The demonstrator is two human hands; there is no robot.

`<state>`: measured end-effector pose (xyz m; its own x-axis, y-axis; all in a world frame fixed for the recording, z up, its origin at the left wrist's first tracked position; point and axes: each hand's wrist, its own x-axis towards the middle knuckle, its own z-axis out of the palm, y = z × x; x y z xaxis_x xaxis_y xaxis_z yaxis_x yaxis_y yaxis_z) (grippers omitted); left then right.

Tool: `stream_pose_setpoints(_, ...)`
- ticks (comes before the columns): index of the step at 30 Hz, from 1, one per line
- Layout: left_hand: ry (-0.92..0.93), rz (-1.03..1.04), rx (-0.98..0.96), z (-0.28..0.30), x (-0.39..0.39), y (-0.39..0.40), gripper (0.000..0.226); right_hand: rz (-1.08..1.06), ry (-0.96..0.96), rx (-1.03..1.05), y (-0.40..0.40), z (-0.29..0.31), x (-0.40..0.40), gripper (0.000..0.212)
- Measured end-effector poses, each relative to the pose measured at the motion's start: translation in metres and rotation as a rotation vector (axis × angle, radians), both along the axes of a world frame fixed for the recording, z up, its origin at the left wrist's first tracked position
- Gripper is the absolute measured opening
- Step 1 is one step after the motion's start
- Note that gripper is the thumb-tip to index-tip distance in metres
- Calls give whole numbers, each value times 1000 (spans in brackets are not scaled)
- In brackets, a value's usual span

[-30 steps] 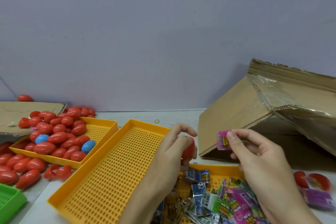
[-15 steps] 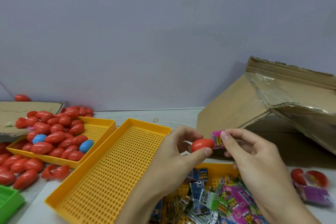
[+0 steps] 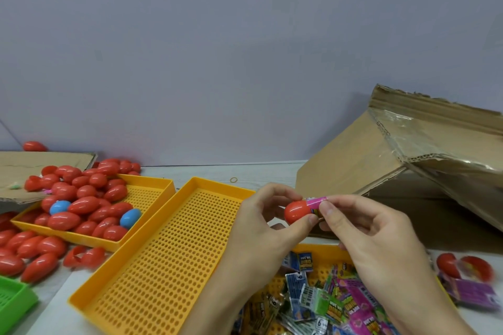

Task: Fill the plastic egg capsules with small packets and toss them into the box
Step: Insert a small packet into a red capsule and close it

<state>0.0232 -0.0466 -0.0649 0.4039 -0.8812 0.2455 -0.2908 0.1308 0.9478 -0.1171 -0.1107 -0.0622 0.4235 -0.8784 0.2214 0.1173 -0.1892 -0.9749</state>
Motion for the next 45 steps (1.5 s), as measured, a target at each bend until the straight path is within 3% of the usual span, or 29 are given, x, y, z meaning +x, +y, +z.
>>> stream_pose_setpoints(19,0,-65,-27,1,-1,0,32,-75,30,-13,0,-1,-1,16)
stream_pose_setpoints(29,45,-42,-43,2,-3,1,26,-86,-24,74,-1,3,-4,8)
stream_pose_setpoints(39,-13,-42,-16,0,0,0,21,-99,42,65,-1,3,-4,19)
stream_pose_setpoints(45,-7,-44,-20,0,1,1,21,-90,46,103,-1,2,-5,10)
